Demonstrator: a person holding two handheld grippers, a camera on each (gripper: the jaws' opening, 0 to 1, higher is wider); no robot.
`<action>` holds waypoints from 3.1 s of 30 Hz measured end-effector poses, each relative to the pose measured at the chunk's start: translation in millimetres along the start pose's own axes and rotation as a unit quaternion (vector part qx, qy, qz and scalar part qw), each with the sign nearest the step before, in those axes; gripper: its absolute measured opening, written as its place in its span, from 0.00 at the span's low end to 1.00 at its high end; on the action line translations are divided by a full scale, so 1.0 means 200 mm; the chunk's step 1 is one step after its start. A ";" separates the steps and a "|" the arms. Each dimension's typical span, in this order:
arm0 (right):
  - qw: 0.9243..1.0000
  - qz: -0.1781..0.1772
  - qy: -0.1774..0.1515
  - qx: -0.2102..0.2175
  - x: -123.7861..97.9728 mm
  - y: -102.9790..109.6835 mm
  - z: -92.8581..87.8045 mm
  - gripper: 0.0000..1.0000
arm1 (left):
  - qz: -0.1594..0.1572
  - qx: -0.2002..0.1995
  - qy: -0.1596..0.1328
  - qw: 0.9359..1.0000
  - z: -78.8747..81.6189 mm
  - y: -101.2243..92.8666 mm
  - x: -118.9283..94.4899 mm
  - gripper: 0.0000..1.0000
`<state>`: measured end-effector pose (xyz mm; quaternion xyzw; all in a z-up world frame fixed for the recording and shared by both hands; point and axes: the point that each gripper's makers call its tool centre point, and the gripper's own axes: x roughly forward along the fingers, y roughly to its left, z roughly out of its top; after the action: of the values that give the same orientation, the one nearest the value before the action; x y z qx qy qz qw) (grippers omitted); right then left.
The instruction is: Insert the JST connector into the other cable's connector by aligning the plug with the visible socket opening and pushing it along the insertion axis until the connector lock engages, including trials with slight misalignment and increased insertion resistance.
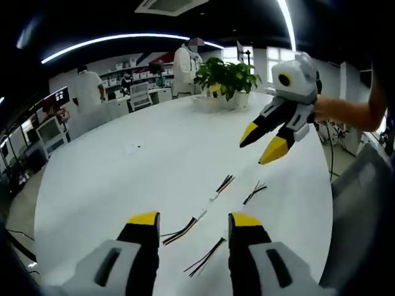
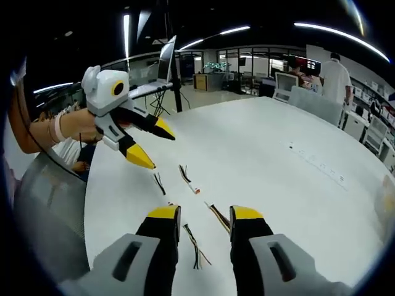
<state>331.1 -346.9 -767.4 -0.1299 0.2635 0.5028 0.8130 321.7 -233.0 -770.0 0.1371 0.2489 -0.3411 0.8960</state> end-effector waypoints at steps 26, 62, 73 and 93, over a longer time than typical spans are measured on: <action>0.996 0.051 0.044 -0.053 0.21 -0.03 -0.12 0.27 | -0.058 0.045 0.033 0.997 -0.09 0.06 0.22 0.32; 0.994 0.091 0.045 -0.046 0.39 -0.06 -0.22 0.11 | -0.148 0.073 0.050 0.985 -0.21 -0.02 0.39 0.17; 0.992 0.096 0.040 -0.066 0.41 -0.04 -0.23 0.08 | -0.157 0.087 0.051 0.982 -0.22 -0.04 0.41 0.15; 0.988 0.108 0.029 -0.106 0.44 -0.03 -0.20 0.07 | -0.183 0.089 0.032 0.979 -0.21 -0.05 0.44 0.09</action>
<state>355.3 -303.3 -849.9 -0.2005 0.2450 0.6089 0.7274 357.9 -270.8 -853.2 0.1793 0.2666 -0.5153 0.7945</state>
